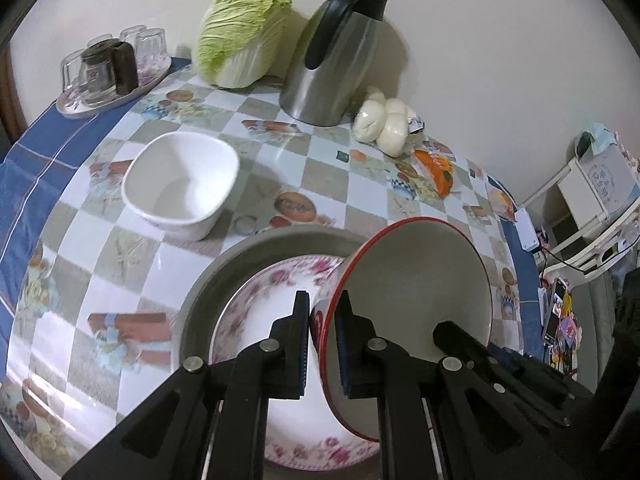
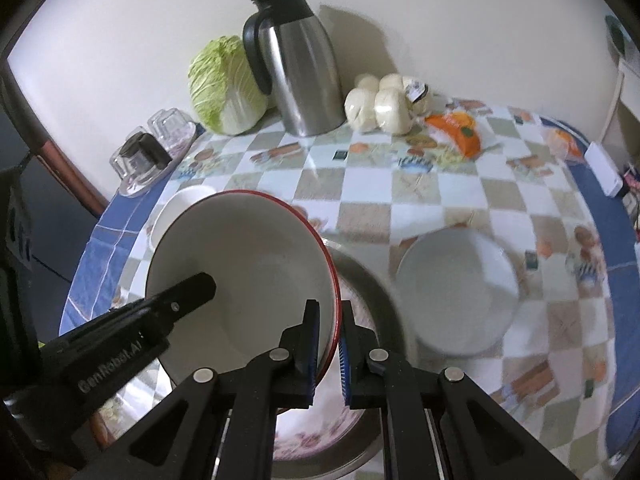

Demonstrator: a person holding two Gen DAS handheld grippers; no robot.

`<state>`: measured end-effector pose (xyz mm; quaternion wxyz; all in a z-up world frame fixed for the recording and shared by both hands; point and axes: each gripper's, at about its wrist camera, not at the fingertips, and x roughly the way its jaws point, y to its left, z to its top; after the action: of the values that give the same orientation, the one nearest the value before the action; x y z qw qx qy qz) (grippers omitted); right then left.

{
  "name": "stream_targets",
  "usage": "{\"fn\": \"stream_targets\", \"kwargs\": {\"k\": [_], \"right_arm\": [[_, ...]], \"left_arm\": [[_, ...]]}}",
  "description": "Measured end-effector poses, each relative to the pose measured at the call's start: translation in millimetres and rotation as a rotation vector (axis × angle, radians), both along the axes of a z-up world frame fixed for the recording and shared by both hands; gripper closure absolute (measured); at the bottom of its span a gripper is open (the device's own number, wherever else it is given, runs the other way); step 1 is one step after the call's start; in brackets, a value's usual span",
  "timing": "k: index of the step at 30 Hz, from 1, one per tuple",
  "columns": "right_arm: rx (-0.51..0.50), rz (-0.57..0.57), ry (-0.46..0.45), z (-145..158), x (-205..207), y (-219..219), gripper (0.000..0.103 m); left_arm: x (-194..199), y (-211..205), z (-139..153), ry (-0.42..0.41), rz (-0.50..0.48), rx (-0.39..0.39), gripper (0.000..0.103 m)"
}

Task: Organize plates and bowls
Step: 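Lift the red-rimmed bowl with both tools and carry it over the floral plate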

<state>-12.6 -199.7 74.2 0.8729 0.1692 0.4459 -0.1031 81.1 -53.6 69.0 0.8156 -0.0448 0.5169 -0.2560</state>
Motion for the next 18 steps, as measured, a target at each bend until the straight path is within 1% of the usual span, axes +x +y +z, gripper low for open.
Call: {"fn": "stream_targets", "kwargs": {"k": [3,10,15,18], "right_arm": [[0.029,-0.013,-0.013,-5.8,-7.7,6.3,0.093],[0.030,-0.039,-0.030,-12.4,-13.8,13.1,0.093],[0.070,-0.050,-0.035,-15.9,-13.7,9.8,0.093],[0.076,-0.050,-0.037,-16.3,-13.7,11.1,0.093]], "left_arm": [[-2.9,8.2,-2.6,0.004,0.007,-0.016,0.091],[-3.2,15.5,-15.3,0.041,0.009,-0.032,0.091],[-2.9,20.1,-13.9,0.048,0.012,-0.053,0.091],[-3.1,21.2,-13.1,0.047,0.012,-0.053,0.091]]}}
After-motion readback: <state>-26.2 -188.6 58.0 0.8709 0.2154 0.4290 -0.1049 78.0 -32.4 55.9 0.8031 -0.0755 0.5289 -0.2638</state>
